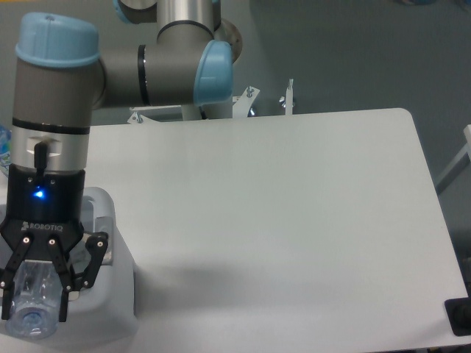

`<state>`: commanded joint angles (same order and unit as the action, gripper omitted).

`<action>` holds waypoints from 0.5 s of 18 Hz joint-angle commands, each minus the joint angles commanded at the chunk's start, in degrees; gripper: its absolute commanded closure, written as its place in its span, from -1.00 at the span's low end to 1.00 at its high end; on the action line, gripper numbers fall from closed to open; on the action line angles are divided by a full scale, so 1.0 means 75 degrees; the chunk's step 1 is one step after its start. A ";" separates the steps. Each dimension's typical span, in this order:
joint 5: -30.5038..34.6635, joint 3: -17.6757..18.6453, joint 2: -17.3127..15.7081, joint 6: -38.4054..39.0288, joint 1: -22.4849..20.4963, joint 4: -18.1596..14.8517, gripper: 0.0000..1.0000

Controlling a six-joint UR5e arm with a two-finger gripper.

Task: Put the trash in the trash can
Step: 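Open the gripper to release the bottle into the bin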

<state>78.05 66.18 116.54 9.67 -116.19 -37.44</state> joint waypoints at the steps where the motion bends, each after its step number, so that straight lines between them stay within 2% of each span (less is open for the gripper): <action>1: 0.0000 0.0070 -0.0012 -0.0035 -0.0012 0.0000 -0.71; 2: 0.0012 0.0140 -0.0023 -0.0244 -0.0012 0.0000 -1.00; 4: 0.0023 0.0246 -0.0082 -0.0760 -0.0012 0.0000 -1.00; 9: 0.0059 0.0188 -0.0246 -0.0879 -0.0151 0.0000 -1.00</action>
<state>78.49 67.59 114.70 3.08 -117.33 -37.44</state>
